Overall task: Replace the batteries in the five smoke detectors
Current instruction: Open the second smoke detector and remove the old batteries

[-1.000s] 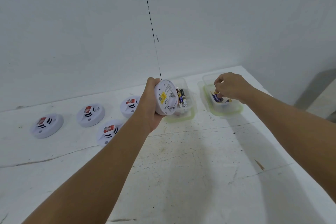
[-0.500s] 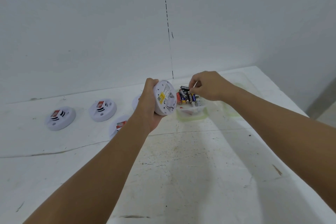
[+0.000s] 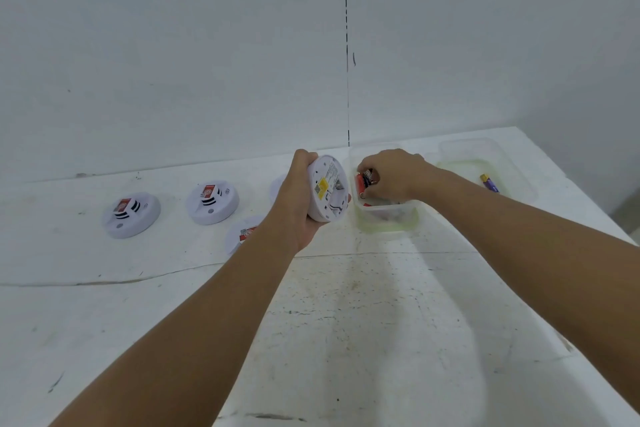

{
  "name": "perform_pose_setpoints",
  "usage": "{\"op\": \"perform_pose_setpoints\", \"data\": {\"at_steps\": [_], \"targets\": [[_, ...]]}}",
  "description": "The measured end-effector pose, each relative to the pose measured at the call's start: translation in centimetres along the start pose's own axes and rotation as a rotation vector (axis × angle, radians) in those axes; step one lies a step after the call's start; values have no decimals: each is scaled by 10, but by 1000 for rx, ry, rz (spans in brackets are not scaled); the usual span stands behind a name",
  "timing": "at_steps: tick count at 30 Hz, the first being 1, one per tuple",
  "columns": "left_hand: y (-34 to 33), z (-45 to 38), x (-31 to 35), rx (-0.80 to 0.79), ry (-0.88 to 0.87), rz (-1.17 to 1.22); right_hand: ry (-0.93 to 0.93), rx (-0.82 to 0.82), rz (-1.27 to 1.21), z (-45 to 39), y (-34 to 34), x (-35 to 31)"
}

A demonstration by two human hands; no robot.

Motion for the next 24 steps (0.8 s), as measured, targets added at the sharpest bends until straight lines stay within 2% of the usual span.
{"op": "perform_pose_setpoints", "data": {"at_steps": [4,12,20,24], "targets": [[2,-1,1,9,-6,-18,-34,-5,122,-6,-8,-5],[13,-8,-3,68,-34,-7,-20,49,36,-9,5,1],[13,-14,-4,55,-28,-9,-17,57,212,-18,-9,3],[13,-14,-5,58,-23,-17,-3,70,154,-20,-7,5]]}}
Point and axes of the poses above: each hand's wrist, its own z-axis away from the middle knuckle, its own y-axis out of the back of the hand, x = y × z, the point moved 2 cm from there along -z, towards the middle knuckle, and after that the axes turned 12 degrees about -y, right-handed, at the moved point
